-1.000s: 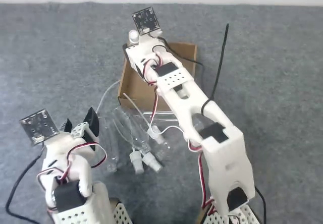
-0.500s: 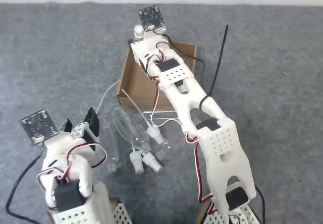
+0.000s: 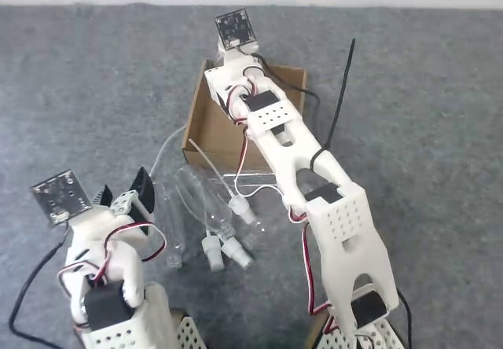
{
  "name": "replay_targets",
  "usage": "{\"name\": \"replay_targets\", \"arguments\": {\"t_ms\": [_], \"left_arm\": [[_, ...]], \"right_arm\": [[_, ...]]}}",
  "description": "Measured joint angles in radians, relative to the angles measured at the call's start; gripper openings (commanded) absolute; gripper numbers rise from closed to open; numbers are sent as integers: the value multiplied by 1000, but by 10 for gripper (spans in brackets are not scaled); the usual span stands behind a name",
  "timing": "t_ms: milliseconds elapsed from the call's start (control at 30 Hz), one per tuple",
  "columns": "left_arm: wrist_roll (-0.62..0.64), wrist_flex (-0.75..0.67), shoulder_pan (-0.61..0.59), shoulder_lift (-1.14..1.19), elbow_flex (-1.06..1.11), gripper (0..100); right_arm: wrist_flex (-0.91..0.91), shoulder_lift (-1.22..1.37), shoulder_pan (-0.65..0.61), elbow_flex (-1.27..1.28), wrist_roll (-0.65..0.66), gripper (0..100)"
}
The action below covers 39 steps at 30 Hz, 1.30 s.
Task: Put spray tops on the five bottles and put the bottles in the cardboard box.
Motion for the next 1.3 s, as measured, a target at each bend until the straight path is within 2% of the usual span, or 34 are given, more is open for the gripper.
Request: {"name": "replay_targets", "arguments": {"t_ms": [233, 500, 700, 1133, 1300], "left_arm": [[0, 0, 0, 0, 0, 235], [0, 0, 0, 0, 17, 235], [0, 0, 0, 0, 17, 235], [0, 0, 0, 0, 17, 235], [0, 0, 0, 0, 17, 235]], "right_arm": [[9, 0, 0, -6, 0, 219], [127, -3, -17, -23, 0, 221], [187, -2, -25, -23, 0, 355], [224, -58, -26, -23, 0, 344], [301, -115, -26, -23, 0, 344]]}}
